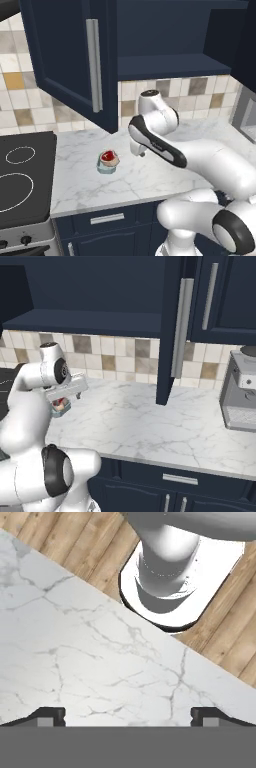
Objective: Retrieve the tupperware from the cabinet, then place the raw meat into the tupperware to avoid contamination.
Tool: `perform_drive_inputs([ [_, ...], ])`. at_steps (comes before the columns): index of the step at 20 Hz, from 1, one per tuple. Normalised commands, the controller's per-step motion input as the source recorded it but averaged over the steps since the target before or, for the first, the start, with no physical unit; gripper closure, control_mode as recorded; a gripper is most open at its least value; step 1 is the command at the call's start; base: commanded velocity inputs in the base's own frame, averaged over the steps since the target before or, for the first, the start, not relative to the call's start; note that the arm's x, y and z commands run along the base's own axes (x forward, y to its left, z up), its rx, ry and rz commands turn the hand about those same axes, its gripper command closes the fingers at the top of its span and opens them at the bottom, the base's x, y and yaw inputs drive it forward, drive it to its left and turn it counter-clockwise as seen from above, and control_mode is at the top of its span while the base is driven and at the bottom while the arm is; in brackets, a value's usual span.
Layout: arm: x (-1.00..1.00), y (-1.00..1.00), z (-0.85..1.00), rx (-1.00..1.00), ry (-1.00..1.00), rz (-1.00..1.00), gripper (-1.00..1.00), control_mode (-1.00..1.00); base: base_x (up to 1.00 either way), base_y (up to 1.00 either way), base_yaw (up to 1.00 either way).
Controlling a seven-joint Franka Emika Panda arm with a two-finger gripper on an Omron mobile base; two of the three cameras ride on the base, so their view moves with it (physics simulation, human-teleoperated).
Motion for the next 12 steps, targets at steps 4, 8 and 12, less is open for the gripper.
perform_drive_inputs([
  [4, -0.47, -0.47, 0.57, 0.09, -0.14, 0.00, -1.00, -1.00, 0.00, 0.00, 0.00],
  [8, -0.50, -0.44, 0.52, 0.09, -0.16, 0.00, -1.00, -1.00, 0.00, 0.00, 0.00],
  [12, -0.46, -0.31, 0.50, 0.07, -0.17, 0.00, -1.00, -1.00, 0.00, 0.00, 0.00],
])
